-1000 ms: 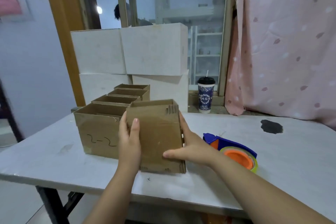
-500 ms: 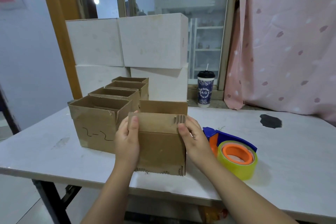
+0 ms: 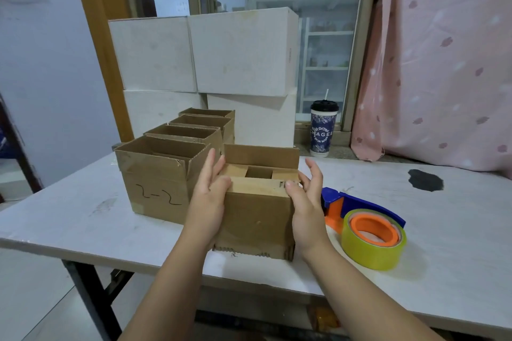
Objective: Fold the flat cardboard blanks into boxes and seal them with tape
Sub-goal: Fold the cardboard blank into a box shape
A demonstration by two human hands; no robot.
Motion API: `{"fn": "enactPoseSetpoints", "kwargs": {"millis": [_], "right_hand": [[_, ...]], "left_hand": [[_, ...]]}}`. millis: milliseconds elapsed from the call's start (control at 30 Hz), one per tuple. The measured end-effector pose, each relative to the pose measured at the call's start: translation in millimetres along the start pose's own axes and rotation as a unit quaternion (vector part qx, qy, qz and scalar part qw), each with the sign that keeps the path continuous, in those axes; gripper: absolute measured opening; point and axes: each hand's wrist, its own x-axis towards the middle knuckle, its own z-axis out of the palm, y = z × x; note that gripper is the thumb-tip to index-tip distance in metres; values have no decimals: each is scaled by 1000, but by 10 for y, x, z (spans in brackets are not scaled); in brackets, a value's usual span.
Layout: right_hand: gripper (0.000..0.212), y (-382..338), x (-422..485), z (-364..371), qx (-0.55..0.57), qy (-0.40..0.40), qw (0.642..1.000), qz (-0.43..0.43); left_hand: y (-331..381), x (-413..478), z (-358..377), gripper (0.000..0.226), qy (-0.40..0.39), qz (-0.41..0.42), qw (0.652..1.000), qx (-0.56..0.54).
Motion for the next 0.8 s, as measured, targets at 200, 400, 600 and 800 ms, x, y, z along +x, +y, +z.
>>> {"fn": "enactPoseSetpoints", "kwargs": {"millis": [200,400,600,800], "right_hand": [[28,-86,4,-16,-65,-33,997,5],[27,-94,0,46,-106,33,994,4],[9,-187,-31,188,-109,101,989,-20],[6,-347,-182,197,-186,92,933,-293]], "left_hand": [[54,-20,-5,47,3,3,1000,11],[94,-75,79,28,74,13,995,60],[216,-173,89,28,109,23,991,70],[366,-296,118,22,158,70,985,-27]]}}
